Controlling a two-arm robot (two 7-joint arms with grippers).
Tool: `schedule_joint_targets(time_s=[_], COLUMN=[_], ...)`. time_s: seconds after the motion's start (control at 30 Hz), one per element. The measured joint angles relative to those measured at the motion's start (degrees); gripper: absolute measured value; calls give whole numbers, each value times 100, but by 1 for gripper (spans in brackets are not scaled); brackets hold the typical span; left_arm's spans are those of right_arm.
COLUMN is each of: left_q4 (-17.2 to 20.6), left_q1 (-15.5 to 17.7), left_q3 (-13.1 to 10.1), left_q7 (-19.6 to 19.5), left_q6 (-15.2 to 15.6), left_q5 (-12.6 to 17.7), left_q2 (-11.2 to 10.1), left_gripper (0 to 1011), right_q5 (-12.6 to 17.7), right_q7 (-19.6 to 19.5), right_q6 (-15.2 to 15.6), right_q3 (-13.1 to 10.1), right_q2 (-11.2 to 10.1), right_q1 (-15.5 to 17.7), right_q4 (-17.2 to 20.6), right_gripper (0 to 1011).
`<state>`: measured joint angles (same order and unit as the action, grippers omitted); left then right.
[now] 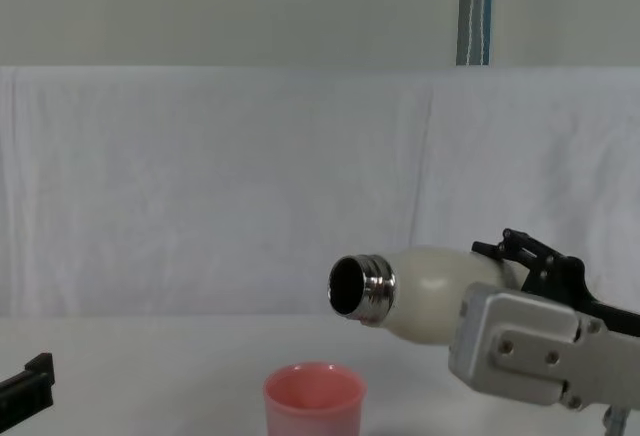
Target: Grasp the thermos with one hand and pour water into the cup lid.
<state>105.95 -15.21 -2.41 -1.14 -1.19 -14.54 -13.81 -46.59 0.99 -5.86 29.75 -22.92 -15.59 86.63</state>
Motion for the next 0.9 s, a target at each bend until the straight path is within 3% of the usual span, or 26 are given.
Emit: schedule_joint_targets(time_s=[0.9], left_q4=[0], left_q1=[0], left_q3=[0], left_q7=[0], left_q6=[0], left_q5=[0], left_q2=[0], left_gripper=[1001], right_q5=[-474], right_q7=[-364], right_q6=[90], right_q3=[266], right_q2=[18], right_q1=[-267], right_q4=[-391], right_gripper=[952])
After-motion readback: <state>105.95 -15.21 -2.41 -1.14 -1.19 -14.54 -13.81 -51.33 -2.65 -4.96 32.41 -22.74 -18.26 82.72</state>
